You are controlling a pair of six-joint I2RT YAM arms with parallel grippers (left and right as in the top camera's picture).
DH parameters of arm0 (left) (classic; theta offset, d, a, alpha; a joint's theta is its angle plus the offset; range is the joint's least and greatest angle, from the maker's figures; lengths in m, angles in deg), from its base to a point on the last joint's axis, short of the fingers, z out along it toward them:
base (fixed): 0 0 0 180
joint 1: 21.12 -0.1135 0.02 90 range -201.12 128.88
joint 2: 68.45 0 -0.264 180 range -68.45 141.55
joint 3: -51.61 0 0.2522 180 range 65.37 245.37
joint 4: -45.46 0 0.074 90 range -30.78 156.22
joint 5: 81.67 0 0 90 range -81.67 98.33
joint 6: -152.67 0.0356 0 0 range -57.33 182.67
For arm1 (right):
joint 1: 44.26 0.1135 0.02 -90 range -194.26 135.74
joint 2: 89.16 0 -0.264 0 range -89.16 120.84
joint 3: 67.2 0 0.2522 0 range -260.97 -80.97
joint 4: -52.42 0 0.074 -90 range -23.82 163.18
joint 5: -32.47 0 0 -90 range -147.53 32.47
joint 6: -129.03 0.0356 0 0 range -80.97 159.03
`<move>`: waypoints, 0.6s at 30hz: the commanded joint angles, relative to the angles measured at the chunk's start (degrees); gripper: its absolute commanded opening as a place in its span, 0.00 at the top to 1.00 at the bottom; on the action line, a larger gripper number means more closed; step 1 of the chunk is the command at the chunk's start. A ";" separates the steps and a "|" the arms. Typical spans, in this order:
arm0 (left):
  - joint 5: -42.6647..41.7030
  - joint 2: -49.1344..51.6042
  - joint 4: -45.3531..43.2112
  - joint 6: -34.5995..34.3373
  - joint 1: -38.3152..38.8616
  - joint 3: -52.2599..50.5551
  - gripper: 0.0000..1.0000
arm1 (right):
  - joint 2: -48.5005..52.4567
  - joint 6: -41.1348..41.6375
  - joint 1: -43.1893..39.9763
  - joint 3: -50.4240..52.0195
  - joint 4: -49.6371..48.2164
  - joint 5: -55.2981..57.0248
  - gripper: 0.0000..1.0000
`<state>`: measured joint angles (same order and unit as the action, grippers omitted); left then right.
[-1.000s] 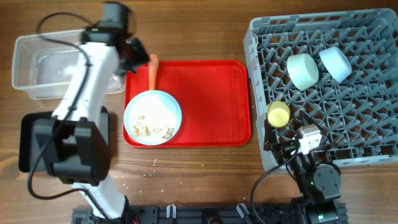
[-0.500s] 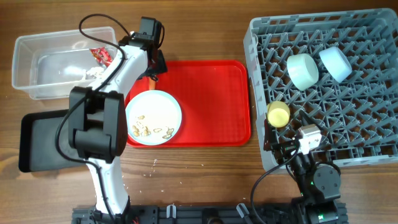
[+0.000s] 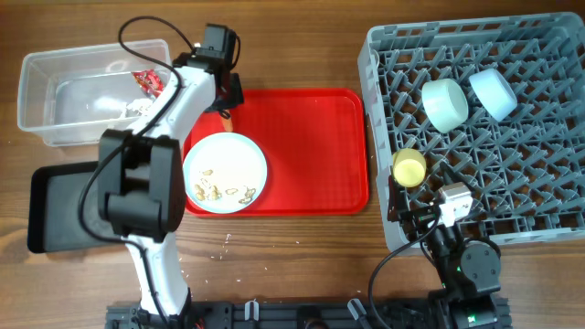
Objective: Sort waste into correct bins and load items into the dishwasher rack
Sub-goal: 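Grasp the carrot with the left gripper and place it on the black tray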
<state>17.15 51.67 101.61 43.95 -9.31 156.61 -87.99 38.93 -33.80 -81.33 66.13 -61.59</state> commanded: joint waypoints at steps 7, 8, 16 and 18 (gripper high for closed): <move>8.11 -22.32 7.48 -6.23 -0.76 3.23 0.72 | -0.22 0.48 -0.04 0.07 -0.20 -0.70 0.00; 8.98 -23.89 9.77 -8.72 -1.09 3.23 0.73 | -0.22 0.48 -0.04 0.07 -0.20 -0.70 0.00; 10.97 -29.38 39.28 -31.71 -9.64 3.02 0.66 | -0.22 0.48 -0.04 0.07 -0.20 -0.70 0.00; 13.05 -29.24 44.04 -36.50 -12.11 0.85 0.65 | -0.22 0.48 -0.04 0.07 -0.20 -0.70 0.00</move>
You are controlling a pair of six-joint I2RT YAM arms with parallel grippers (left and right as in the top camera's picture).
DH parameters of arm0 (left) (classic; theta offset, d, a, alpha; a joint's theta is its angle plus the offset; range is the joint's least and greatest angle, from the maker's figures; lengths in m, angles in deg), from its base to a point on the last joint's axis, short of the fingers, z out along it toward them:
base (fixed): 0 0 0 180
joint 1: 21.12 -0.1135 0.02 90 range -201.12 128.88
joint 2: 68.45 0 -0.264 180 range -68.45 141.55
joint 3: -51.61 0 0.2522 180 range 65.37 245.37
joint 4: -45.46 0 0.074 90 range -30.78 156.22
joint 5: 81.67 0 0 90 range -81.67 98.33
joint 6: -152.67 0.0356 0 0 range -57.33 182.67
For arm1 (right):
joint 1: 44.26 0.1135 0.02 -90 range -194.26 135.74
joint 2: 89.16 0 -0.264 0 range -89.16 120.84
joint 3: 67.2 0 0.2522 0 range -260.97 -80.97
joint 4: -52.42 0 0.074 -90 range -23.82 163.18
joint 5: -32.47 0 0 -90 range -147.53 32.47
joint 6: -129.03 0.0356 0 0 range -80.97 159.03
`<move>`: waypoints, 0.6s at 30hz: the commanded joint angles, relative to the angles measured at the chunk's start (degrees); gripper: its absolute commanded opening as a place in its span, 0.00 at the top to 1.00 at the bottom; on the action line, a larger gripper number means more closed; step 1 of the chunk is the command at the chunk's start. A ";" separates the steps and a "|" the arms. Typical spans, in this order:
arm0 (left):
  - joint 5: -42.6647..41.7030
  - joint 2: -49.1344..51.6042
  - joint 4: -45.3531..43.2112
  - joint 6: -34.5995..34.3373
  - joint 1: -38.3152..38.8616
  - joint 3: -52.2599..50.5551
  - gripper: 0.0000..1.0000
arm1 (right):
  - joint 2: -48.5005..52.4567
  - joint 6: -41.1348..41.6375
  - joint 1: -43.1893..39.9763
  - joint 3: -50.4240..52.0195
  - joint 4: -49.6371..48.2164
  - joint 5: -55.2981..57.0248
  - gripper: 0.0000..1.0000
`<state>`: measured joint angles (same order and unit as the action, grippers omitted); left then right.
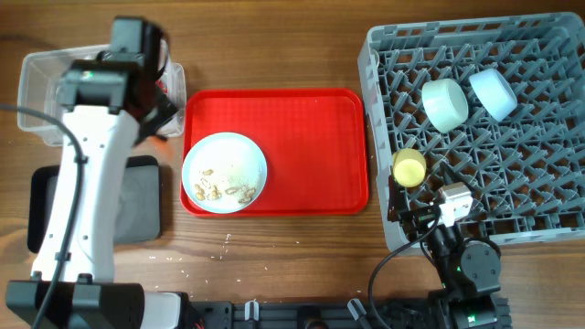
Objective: Sort waste into correct bins and load items into the dishwasher rack
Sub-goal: 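Grasp the carrot with the left gripper and place it on the black tray, then grasp the rim of the white plate with the left gripper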
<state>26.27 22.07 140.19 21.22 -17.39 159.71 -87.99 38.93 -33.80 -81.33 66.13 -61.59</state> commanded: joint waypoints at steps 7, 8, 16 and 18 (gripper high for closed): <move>7.17 0.33 -0.81 -19.69 -13.11 -19.23 0.59 | -0.22 0.48 -0.04 0.07 -0.20 -0.70 0.00; 6.95 0.33 -3.02 -19.69 -14.23 -21.35 0.62 | -0.22 0.46 -0.04 0.07 -0.20 -0.70 0.00; -14.14 -0.11 -17.38 -7.85 -20.85 -29.77 0.73 | -0.22 0.48 -0.04 0.07 -0.20 -0.70 0.00; -16.81 -0.98 -17.31 -4.90 -19.02 -28.57 0.69 | -0.22 0.48 -0.04 0.07 -0.20 -0.70 0.00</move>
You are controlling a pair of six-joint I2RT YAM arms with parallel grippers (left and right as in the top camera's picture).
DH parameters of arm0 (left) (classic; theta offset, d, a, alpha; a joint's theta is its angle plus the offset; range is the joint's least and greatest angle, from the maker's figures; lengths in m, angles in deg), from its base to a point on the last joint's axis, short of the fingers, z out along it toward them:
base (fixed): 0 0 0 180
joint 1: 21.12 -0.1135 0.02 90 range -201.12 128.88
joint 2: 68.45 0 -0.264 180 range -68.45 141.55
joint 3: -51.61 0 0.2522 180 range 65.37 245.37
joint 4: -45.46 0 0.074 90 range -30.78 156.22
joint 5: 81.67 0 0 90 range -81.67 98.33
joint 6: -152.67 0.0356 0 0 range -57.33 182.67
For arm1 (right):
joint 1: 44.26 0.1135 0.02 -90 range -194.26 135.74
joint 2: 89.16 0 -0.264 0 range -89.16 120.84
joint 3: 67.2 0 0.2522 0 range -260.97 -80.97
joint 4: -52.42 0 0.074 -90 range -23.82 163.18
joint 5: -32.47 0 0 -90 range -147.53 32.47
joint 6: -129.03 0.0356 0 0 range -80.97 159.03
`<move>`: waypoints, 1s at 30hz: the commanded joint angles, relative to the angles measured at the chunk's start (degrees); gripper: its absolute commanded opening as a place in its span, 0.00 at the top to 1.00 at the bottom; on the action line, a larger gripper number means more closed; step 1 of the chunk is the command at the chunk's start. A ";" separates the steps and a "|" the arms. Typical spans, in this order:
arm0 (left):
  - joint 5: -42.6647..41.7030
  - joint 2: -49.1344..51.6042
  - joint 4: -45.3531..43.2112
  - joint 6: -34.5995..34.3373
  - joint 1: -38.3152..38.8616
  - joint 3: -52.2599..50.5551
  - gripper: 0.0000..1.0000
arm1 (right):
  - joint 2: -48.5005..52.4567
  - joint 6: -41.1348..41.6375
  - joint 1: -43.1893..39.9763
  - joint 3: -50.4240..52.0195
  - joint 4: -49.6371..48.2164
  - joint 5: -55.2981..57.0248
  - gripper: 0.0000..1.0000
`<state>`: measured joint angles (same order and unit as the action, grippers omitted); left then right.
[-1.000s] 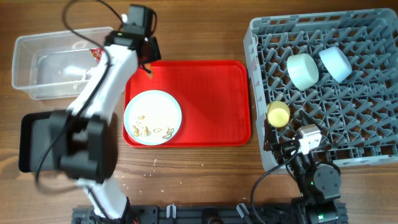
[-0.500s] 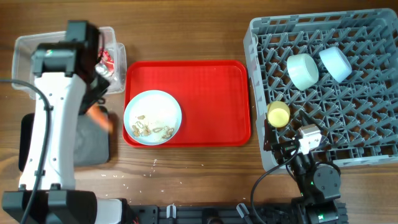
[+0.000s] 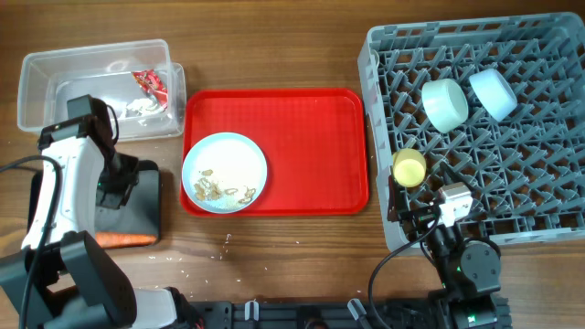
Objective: Sort waste into correct bins and load items into the dishwasher rack
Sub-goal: 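Grasp the rim of the white plate with the left gripper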
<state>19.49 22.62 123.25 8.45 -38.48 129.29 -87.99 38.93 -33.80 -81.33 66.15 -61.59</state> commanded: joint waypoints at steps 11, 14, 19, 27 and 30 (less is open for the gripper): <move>-10.47 -0.39 -9.22 27.04 38.71 2.82 0.24 | -0.22 0.46 -0.04 0.07 -0.22 -0.70 0.00; -4.83 3.30 -12.76 27.04 47.08 2.82 0.22 | -0.20 0.46 -0.04 0.07 -0.22 -0.70 0.00; -1.40 10.84 -16.20 26.49 53.11 2.84 0.25 | -0.22 0.48 -0.04 0.07 -0.22 -0.70 0.00; -1.46 17.07 -18.99 26.45 53.27 2.84 0.83 | -0.20 0.48 -0.04 0.07 -0.22 -0.70 0.00; -1.62 17.05 -19.15 26.45 53.27 2.89 0.96 | -0.22 0.48 -0.04 0.07 -0.22 -0.70 0.00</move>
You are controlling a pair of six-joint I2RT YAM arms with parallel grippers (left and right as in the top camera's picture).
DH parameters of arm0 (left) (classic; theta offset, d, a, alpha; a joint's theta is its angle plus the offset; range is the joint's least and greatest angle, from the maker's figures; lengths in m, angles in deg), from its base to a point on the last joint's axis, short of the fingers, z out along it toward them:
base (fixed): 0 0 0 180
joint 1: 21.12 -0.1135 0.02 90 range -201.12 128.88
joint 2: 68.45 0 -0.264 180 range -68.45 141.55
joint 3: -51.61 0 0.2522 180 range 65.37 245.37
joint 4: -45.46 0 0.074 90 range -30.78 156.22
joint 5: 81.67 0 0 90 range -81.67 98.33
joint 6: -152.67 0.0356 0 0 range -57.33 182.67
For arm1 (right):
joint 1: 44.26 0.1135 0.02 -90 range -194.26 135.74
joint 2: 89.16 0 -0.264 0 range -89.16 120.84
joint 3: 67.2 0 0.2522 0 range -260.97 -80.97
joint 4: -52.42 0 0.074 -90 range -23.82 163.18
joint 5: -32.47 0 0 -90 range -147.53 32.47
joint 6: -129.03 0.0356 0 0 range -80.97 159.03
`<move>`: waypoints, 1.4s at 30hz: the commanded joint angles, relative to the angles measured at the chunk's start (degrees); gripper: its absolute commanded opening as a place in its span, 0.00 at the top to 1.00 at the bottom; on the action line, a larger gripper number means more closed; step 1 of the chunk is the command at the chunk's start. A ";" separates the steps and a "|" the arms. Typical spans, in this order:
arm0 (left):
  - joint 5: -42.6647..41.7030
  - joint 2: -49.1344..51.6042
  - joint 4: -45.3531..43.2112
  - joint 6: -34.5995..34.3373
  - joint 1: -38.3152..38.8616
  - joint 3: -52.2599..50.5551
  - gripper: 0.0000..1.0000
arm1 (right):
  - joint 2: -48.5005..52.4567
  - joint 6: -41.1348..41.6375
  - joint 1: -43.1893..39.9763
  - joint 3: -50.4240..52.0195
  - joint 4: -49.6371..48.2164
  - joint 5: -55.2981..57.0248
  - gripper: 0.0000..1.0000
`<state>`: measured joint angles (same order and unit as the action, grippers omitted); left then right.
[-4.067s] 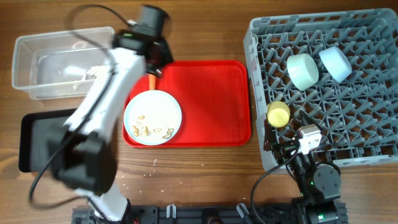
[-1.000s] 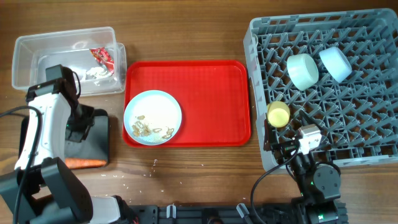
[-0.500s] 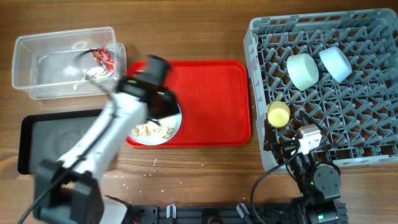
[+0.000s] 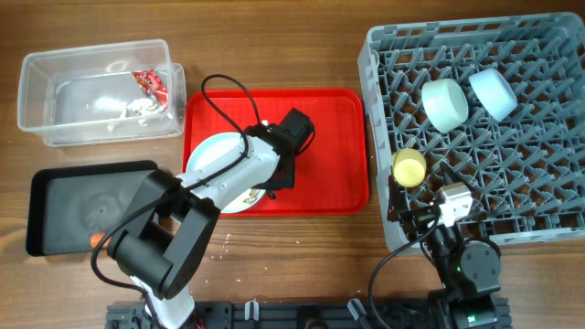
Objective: Sort waste into correct bins and load items into the dishwasher rack
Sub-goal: 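Grasp the rim of the white plate with the left gripper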
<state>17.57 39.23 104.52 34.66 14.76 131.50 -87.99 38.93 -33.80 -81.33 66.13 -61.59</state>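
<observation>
A white plate (image 4: 212, 157) with food scraps lies at the left of the red tray (image 4: 320, 146). My left gripper (image 4: 279, 178) hovers over the plate's right edge; the arm covers much of the plate, and the jaws are hidden. An orange scrap (image 4: 95, 239) rests in the black bin (image 4: 82, 201) at its front edge. The clear bin (image 4: 55, 91) holds a red wrapper (image 4: 149, 84) and white waste. My right gripper (image 4: 402, 213) rests by the grey rack's (image 4: 548, 183) front left corner, jaws unclear.
In the rack stand a pale green cup (image 4: 445, 103), a light blue cup (image 4: 494, 91) and a yellow cup (image 4: 409, 167). Crumbs lie on the wooden table (image 4: 302, 247) in front of the tray. The left arm's cable loops over the tray's back.
My left arm has moved from over the black bin to the red tray, its gripper now over the plate's right edge. The orange scrap stays in the black bin. The right arm has not moved.
My left gripper was at the tray's back left corner by an orange scrap. Then it was over the bins with the scrap gone from the tray. Then the scrap lay in the black bin, with the gripper above. Now the gripper is at the plate.
</observation>
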 commanded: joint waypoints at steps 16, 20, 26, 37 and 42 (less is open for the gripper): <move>7.72 5.79 -5.38 3.82 1.99 0.63 0.88 | -0.22 0.46 -0.04 0.07 -0.20 -0.70 0.00; 9.97 6.45 -5.51 3.82 3.67 0.63 0.96 | -0.20 0.46 -0.04 0.07 -0.20 -0.70 0.00; 12.24 6.29 -1.51 3.02 5.97 2.86 0.96 | -0.22 0.46 -0.04 0.07 -0.20 -0.70 0.00; 21.42 4.70 22.58 -4.42 9.01 25.05 0.96 | -0.22 0.46 -0.04 0.07 -0.20 -0.70 0.00; 21.66 3.93 29.18 -5.42 7.76 28.85 0.96 | -0.20 0.48 -0.04 0.07 -0.20 -0.70 0.00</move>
<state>36.47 44.47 130.84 31.58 23.55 158.05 -87.99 38.93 -33.80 -81.33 66.13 -61.59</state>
